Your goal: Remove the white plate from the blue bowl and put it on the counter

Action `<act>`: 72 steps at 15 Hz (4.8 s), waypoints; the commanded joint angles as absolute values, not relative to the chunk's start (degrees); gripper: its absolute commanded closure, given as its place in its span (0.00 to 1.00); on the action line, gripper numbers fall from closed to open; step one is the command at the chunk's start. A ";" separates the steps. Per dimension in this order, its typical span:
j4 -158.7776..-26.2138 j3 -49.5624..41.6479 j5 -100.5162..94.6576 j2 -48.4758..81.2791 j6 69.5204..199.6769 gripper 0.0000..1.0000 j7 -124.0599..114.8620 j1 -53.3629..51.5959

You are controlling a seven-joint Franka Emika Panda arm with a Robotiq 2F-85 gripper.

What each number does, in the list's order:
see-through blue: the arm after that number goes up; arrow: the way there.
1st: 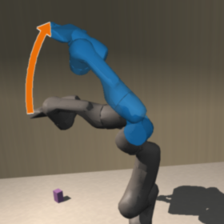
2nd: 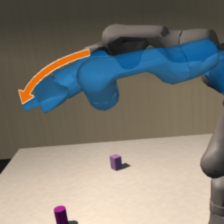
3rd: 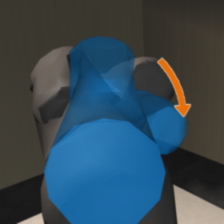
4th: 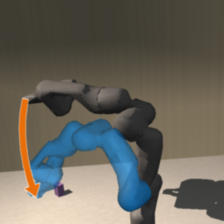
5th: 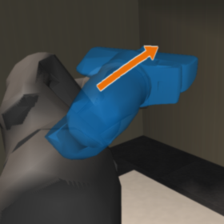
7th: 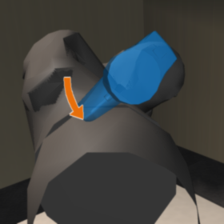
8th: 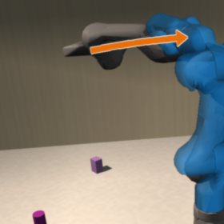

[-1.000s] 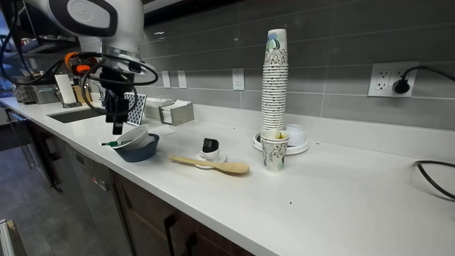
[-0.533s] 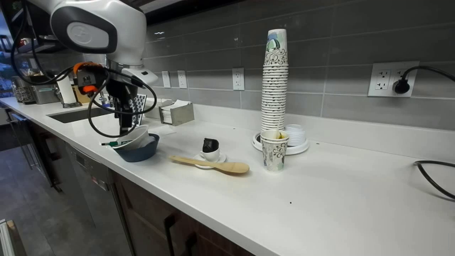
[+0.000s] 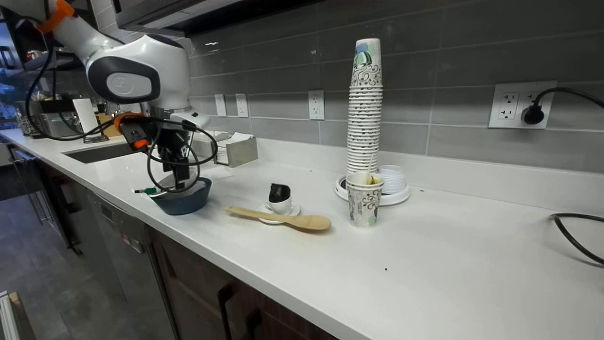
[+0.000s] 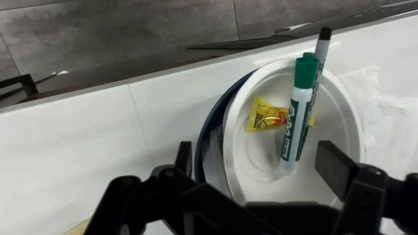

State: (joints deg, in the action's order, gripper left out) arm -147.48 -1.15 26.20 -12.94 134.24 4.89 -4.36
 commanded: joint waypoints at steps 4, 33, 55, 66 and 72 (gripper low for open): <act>-145.30 -0.16 25.51 -7.15 138.80 0.37 9.70 -4.82; -127.78 -3.91 40.52 -6.03 110.99 0.98 3.85 0.21; -110.27 1.87 51.91 13.24 125.80 0.98 -10.39 -2.02; -94.34 4.61 48.70 33.65 137.46 0.98 -19.27 -7.87; -98.96 0.66 37.66 27.43 135.22 0.37 -26.25 -8.70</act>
